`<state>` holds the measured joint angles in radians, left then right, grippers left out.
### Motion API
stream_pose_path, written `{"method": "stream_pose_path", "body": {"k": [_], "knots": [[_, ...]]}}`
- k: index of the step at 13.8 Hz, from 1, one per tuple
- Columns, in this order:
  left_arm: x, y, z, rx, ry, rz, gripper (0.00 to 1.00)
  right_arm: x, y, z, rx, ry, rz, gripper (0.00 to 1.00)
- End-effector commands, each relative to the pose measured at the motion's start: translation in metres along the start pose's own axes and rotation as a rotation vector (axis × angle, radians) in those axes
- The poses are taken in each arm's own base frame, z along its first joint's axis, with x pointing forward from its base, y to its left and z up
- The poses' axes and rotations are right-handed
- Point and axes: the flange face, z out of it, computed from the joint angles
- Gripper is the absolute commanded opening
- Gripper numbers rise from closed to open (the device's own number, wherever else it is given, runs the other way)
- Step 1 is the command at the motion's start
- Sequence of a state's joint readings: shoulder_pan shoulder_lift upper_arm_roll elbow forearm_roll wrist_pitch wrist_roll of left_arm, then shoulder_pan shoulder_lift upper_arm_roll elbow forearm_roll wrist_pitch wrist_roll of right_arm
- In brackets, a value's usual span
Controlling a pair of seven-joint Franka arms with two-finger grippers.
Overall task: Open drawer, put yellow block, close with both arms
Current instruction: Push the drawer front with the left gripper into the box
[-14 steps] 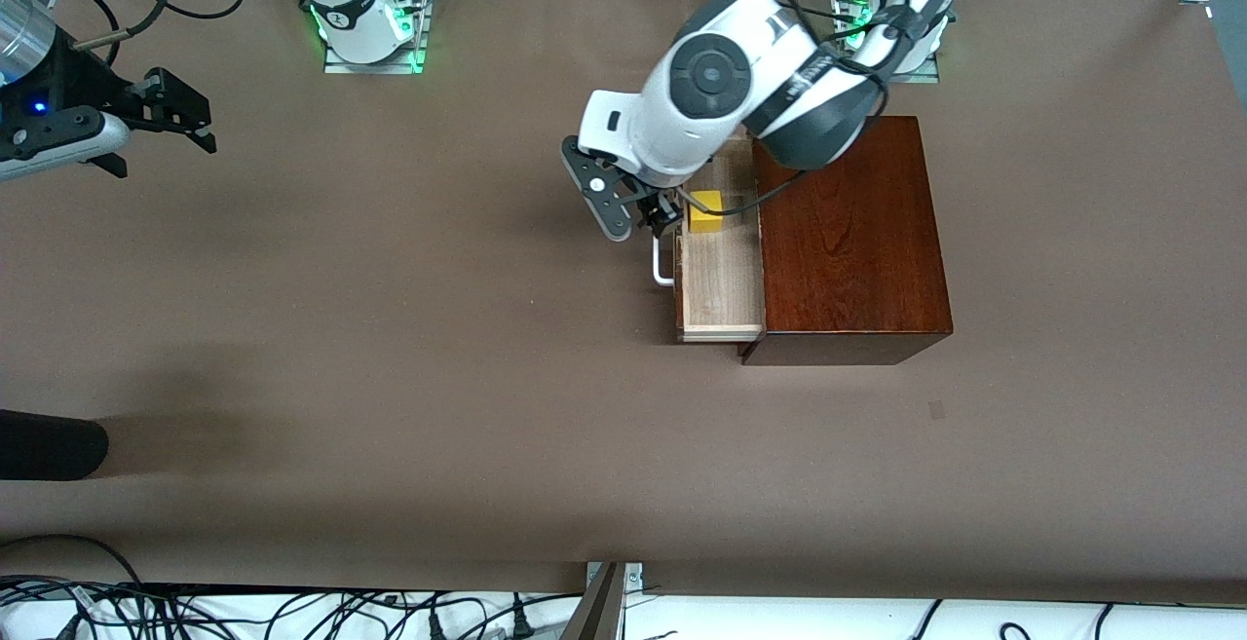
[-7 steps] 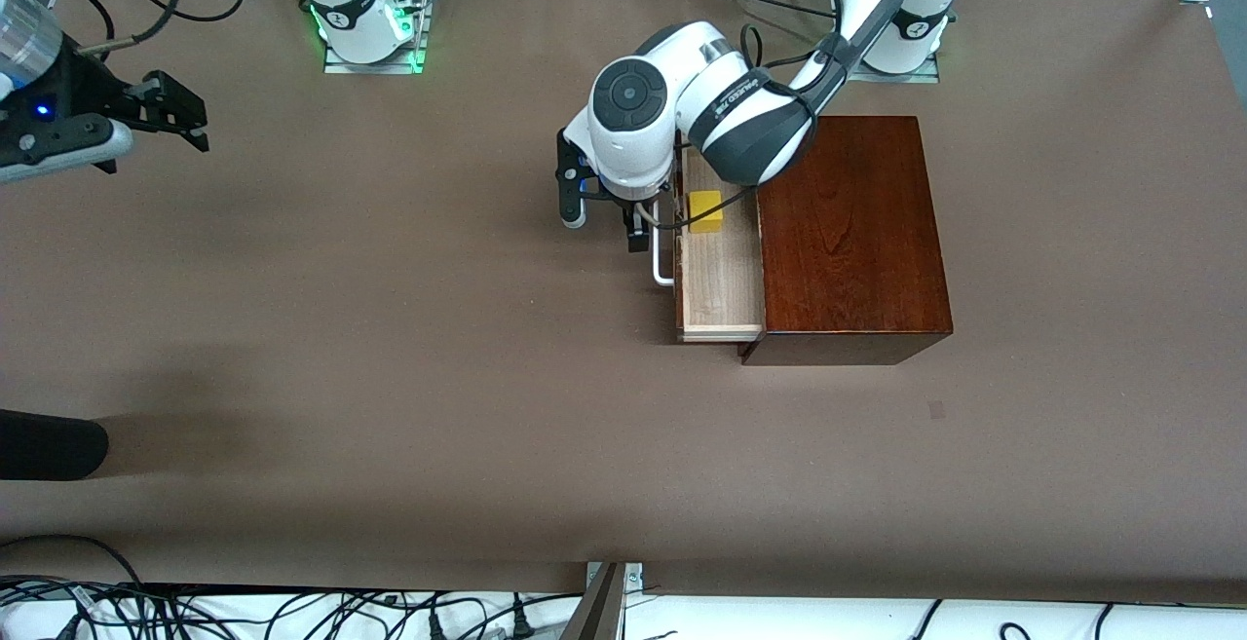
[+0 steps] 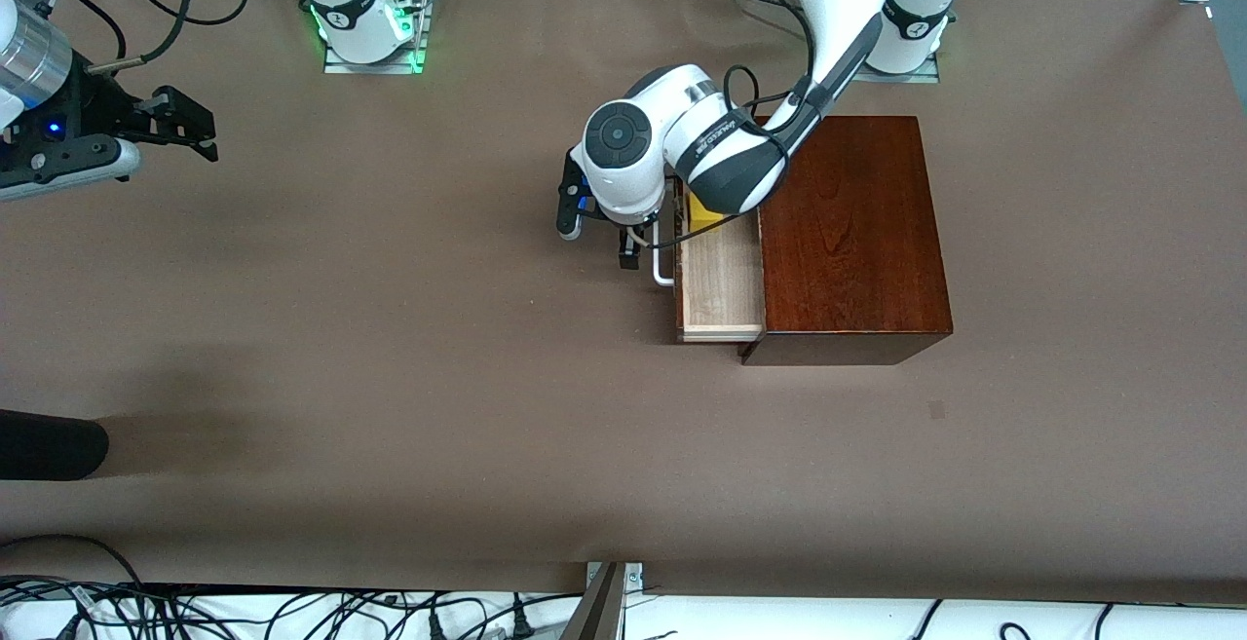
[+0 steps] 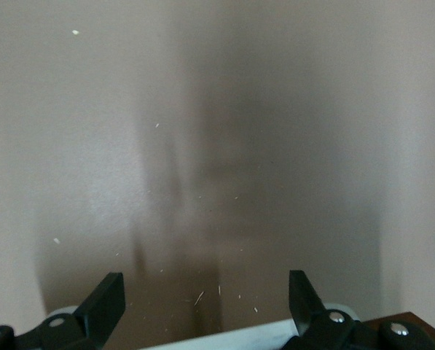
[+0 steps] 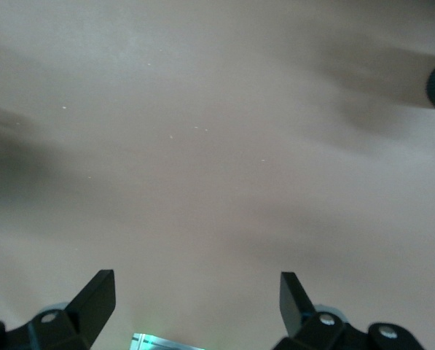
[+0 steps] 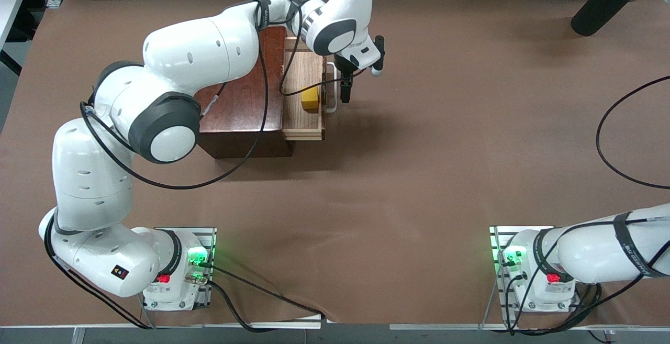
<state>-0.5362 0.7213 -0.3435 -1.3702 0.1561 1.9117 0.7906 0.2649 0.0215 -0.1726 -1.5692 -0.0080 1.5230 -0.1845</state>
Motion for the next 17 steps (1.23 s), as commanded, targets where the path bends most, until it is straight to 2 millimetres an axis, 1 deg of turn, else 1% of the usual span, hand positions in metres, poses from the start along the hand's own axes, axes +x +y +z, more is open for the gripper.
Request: {"method": "stream_pose_path", "body": {"k": [1, 3, 5, 7, 9, 10, 11, 13, 14, 16, 17], "knots": [[0.004, 0.003, 0.005, 0.015, -0.02, 0.028, 1.0, 0.003, -0.002, -0.008, 0.02, 0.035, 0.012, 1.0], [-0.001, 0.005, 0.015, -0.005, -0.038, 0.024, 1.0, 0.003, -0.005, -0.014, 0.022, 0.052, 0.01, 1.0], [-0.009, 0.003, 0.019, -0.018, -0.053, 0.024, 1.0, 0.002, -0.009, -0.015, 0.051, 0.047, 0.001, 1.0], [-0.022, 0.003, 0.018, -0.058, -0.098, 0.016, 1.0, 0.002, -0.004, -0.015, 0.05, 0.05, -0.004, 1.0], [-0.033, 0.003, 0.021, -0.086, -0.153, 0.014, 1.0, 0.002, -0.005, -0.016, 0.048, 0.053, -0.009, 1.0], [-0.036, 0.002, 0.02, -0.064, -0.198, 0.031, 1.0, 0.003, -0.006, -0.017, 0.047, 0.059, -0.01, 1.0], [-0.038, 0.003, 0.022, -0.061, -0.219, 0.046, 1.0, 0.003, -0.006, -0.022, 0.045, 0.07, -0.01, 1.0], [-0.044, 0.002, 0.021, -0.075, -0.246, 0.047, 1.0, 0.002, -0.007, -0.024, 0.045, 0.068, -0.009, 1.0], [-0.054, -0.005, 0.018, -0.076, -0.241, 0.038, 1.0, 0.002, -0.006, -0.024, 0.046, 0.073, -0.007, 1.0], [-0.083, -0.024, 0.015, -0.094, -0.233, 0.062, 1.0, 0.002, -0.006, -0.024, 0.046, 0.074, -0.006, 1.0], [-0.09, -0.023, 0.01, -0.115, -0.244, 0.096, 1.0, 0.002, -0.005, -0.024, 0.045, 0.077, -0.004, 1.0]]}}
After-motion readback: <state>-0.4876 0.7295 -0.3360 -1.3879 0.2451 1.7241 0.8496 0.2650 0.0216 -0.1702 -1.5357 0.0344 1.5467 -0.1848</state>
